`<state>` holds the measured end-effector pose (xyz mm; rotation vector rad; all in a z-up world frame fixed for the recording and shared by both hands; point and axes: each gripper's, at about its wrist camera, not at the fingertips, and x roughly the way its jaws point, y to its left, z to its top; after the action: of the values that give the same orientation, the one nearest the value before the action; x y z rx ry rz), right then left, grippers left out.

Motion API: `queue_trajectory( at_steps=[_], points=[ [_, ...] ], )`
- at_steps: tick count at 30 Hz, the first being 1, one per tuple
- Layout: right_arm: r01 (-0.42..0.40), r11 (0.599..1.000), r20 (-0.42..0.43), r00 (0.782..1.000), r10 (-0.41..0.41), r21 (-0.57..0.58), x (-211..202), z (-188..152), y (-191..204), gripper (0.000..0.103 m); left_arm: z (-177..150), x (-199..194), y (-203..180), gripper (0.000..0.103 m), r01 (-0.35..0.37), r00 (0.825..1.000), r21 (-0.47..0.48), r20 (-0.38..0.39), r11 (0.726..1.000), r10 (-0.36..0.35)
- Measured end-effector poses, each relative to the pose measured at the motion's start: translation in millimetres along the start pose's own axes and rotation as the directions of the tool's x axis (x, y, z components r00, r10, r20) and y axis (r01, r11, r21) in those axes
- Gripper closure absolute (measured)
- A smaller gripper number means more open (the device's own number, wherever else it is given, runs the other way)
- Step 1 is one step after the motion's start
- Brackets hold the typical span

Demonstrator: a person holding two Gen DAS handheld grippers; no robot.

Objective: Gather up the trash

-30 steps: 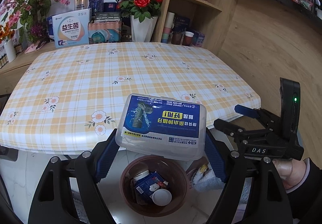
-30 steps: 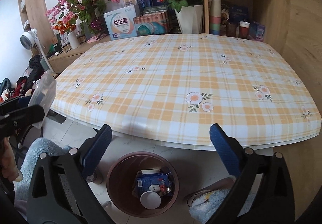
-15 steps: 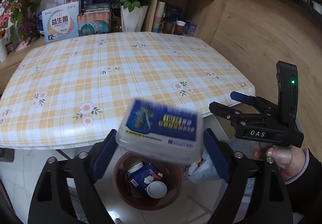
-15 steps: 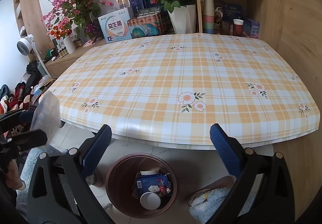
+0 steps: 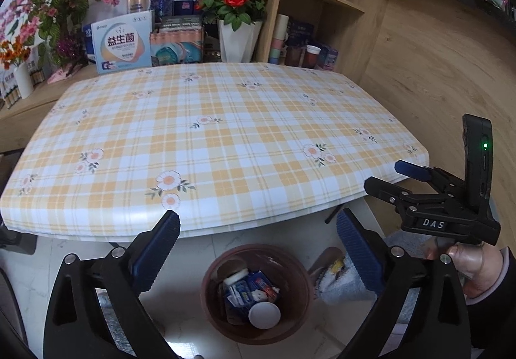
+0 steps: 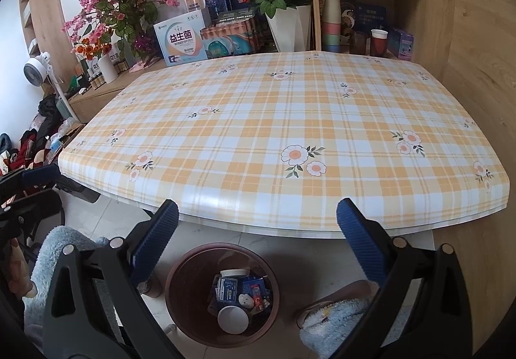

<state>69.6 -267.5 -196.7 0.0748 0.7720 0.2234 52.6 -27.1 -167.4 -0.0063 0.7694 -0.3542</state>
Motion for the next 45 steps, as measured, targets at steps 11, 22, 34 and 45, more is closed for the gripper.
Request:
queue_trajectory(
  at_steps=[11, 22, 34, 45],
  points=[
    [0.054, 0.996, 0.035, 0.998, -0.052, -0.065, -36.0, 47.7, 11.4, 0.006, 39.0, -33.0, 1.3, 0.006, -0.135, 0.983, 0.079, 0.135, 0.988, 0.124],
    [0.155, 0.977, 0.158, 0.979, -0.131, -0.15, -96.7, 111.2, 21.1, 0.006, 92.9, -89.2, -1.1, 0.006, -0.267, 0.929, 0.151, 0.304, 0.952, 0.212],
    [0.163, 0.976, 0.21, 0.969, -0.131, -0.145, -125.4, 129.4, 27.4, 0.006, 109.6, -114.5, -6.4, 0.006, -0.24, 0.917, 0.134, 0.357, 0.961, 0.179],
    [0.147, 0.981, 0.208, 0.971, -0.119, -0.128, -127.3, 129.7, 27.8, 0.006, 108.0, -118.6, -11.0, 0.006, -0.234, 0.916, 0.134, 0.363, 0.963, 0.172]
  ],
)
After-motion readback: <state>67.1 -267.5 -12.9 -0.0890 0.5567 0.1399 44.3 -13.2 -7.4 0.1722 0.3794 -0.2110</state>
